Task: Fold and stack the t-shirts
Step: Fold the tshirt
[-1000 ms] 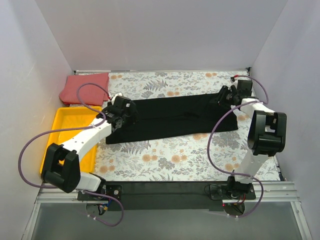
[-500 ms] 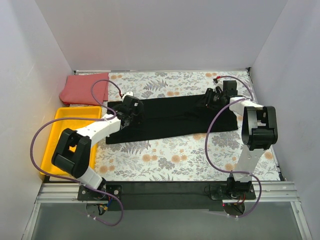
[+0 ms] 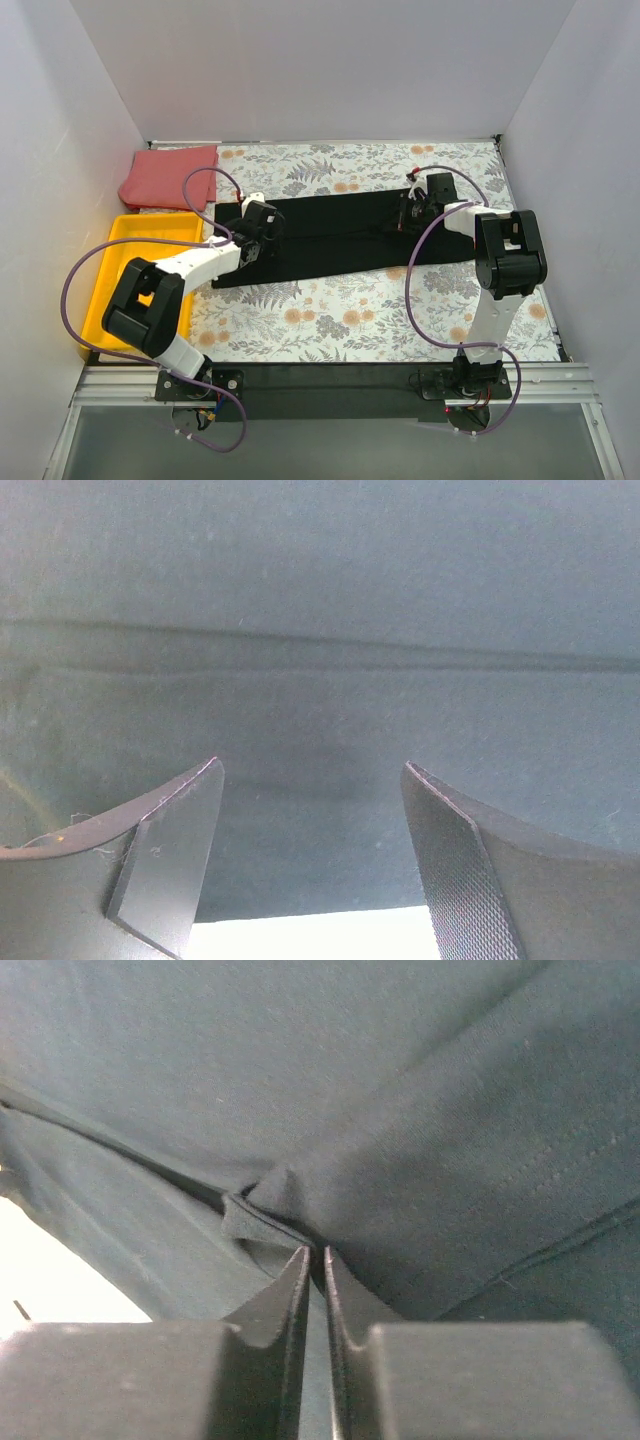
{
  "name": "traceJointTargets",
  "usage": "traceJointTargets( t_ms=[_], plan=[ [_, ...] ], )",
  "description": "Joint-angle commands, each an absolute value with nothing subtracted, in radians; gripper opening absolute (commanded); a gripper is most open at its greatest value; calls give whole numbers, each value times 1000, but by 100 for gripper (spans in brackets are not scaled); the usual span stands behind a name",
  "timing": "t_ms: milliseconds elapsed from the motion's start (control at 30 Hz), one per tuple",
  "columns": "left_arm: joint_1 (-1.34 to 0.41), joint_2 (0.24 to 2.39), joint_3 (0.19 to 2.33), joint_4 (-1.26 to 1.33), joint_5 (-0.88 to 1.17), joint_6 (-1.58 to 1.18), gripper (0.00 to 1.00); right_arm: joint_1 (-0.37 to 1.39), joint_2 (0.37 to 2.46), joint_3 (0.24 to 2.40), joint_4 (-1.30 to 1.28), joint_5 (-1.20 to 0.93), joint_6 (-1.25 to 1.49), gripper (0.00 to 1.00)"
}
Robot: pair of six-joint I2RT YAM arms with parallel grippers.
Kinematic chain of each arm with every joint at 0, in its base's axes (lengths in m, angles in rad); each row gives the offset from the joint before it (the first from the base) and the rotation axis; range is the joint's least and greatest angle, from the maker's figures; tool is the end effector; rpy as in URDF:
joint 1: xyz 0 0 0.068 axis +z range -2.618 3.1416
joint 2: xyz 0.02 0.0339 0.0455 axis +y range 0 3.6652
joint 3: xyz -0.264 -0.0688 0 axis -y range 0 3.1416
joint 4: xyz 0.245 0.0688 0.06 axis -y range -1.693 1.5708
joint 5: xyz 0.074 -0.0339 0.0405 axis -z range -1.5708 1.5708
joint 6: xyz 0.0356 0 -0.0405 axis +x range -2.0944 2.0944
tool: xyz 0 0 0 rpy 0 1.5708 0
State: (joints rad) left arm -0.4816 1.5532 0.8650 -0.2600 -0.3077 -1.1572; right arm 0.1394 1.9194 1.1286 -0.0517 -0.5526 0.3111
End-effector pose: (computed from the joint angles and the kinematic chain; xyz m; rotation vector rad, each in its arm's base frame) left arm 0.2759 -0.1320 0.1805 -0.9389 2.2995 -0.3207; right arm 0.3881 0.0733 0.1518 -0.0529 2.4275 0.8727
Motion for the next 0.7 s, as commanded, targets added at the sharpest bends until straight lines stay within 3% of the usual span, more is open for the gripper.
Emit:
traceJointTargets(
  t_ms=[0,233,567,667],
  plan=[
    [-480,1555,904,-232,-337,-1141,70,152,1908,1100,-40,-520,270,12],
    [-480,1551,905,-230,-345,-1146,71,193,1913,1103,-74,-436,190,10],
    [-480,1551,908,-229,-356,-1138,71,218,1858,1221,-170,-417,97,36],
    [-482,1546,908,-227,-357,-1137,70,218,1890,1304,-241,-428,3,38]
  ],
)
